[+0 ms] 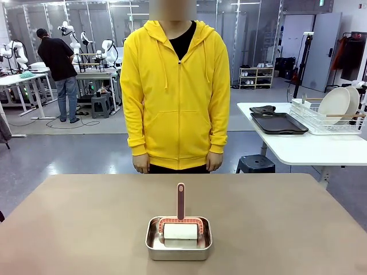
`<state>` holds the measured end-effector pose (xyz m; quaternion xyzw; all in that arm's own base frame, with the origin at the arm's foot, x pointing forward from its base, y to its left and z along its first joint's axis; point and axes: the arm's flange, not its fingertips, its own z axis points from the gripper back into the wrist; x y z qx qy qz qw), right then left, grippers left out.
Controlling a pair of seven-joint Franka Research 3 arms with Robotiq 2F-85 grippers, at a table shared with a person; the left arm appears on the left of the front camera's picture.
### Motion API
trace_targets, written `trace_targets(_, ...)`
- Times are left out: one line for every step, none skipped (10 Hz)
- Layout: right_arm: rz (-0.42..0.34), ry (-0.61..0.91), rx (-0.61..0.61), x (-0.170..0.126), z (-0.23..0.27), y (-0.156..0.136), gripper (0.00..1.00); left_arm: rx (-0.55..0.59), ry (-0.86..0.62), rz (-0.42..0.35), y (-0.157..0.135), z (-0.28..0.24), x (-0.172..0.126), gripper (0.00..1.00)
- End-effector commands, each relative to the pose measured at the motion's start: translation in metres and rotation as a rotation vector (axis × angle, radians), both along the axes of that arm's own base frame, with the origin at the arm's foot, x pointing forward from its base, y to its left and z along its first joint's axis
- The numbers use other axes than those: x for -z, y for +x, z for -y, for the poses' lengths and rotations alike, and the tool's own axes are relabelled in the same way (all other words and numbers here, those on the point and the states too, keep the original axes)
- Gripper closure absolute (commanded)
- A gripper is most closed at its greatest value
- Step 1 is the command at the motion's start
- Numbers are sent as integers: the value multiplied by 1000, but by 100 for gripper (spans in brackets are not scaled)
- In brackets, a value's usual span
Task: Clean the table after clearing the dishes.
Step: Place the Lint Roller back on top of the Airtight Container.
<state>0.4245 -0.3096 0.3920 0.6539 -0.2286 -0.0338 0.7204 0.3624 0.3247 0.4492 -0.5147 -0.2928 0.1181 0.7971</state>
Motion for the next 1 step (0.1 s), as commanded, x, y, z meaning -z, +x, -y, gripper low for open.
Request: trace_targets(-3, -8, -12, -3, -1, -2, 0, 6, -13, 6, -5, -2, -1, 0)
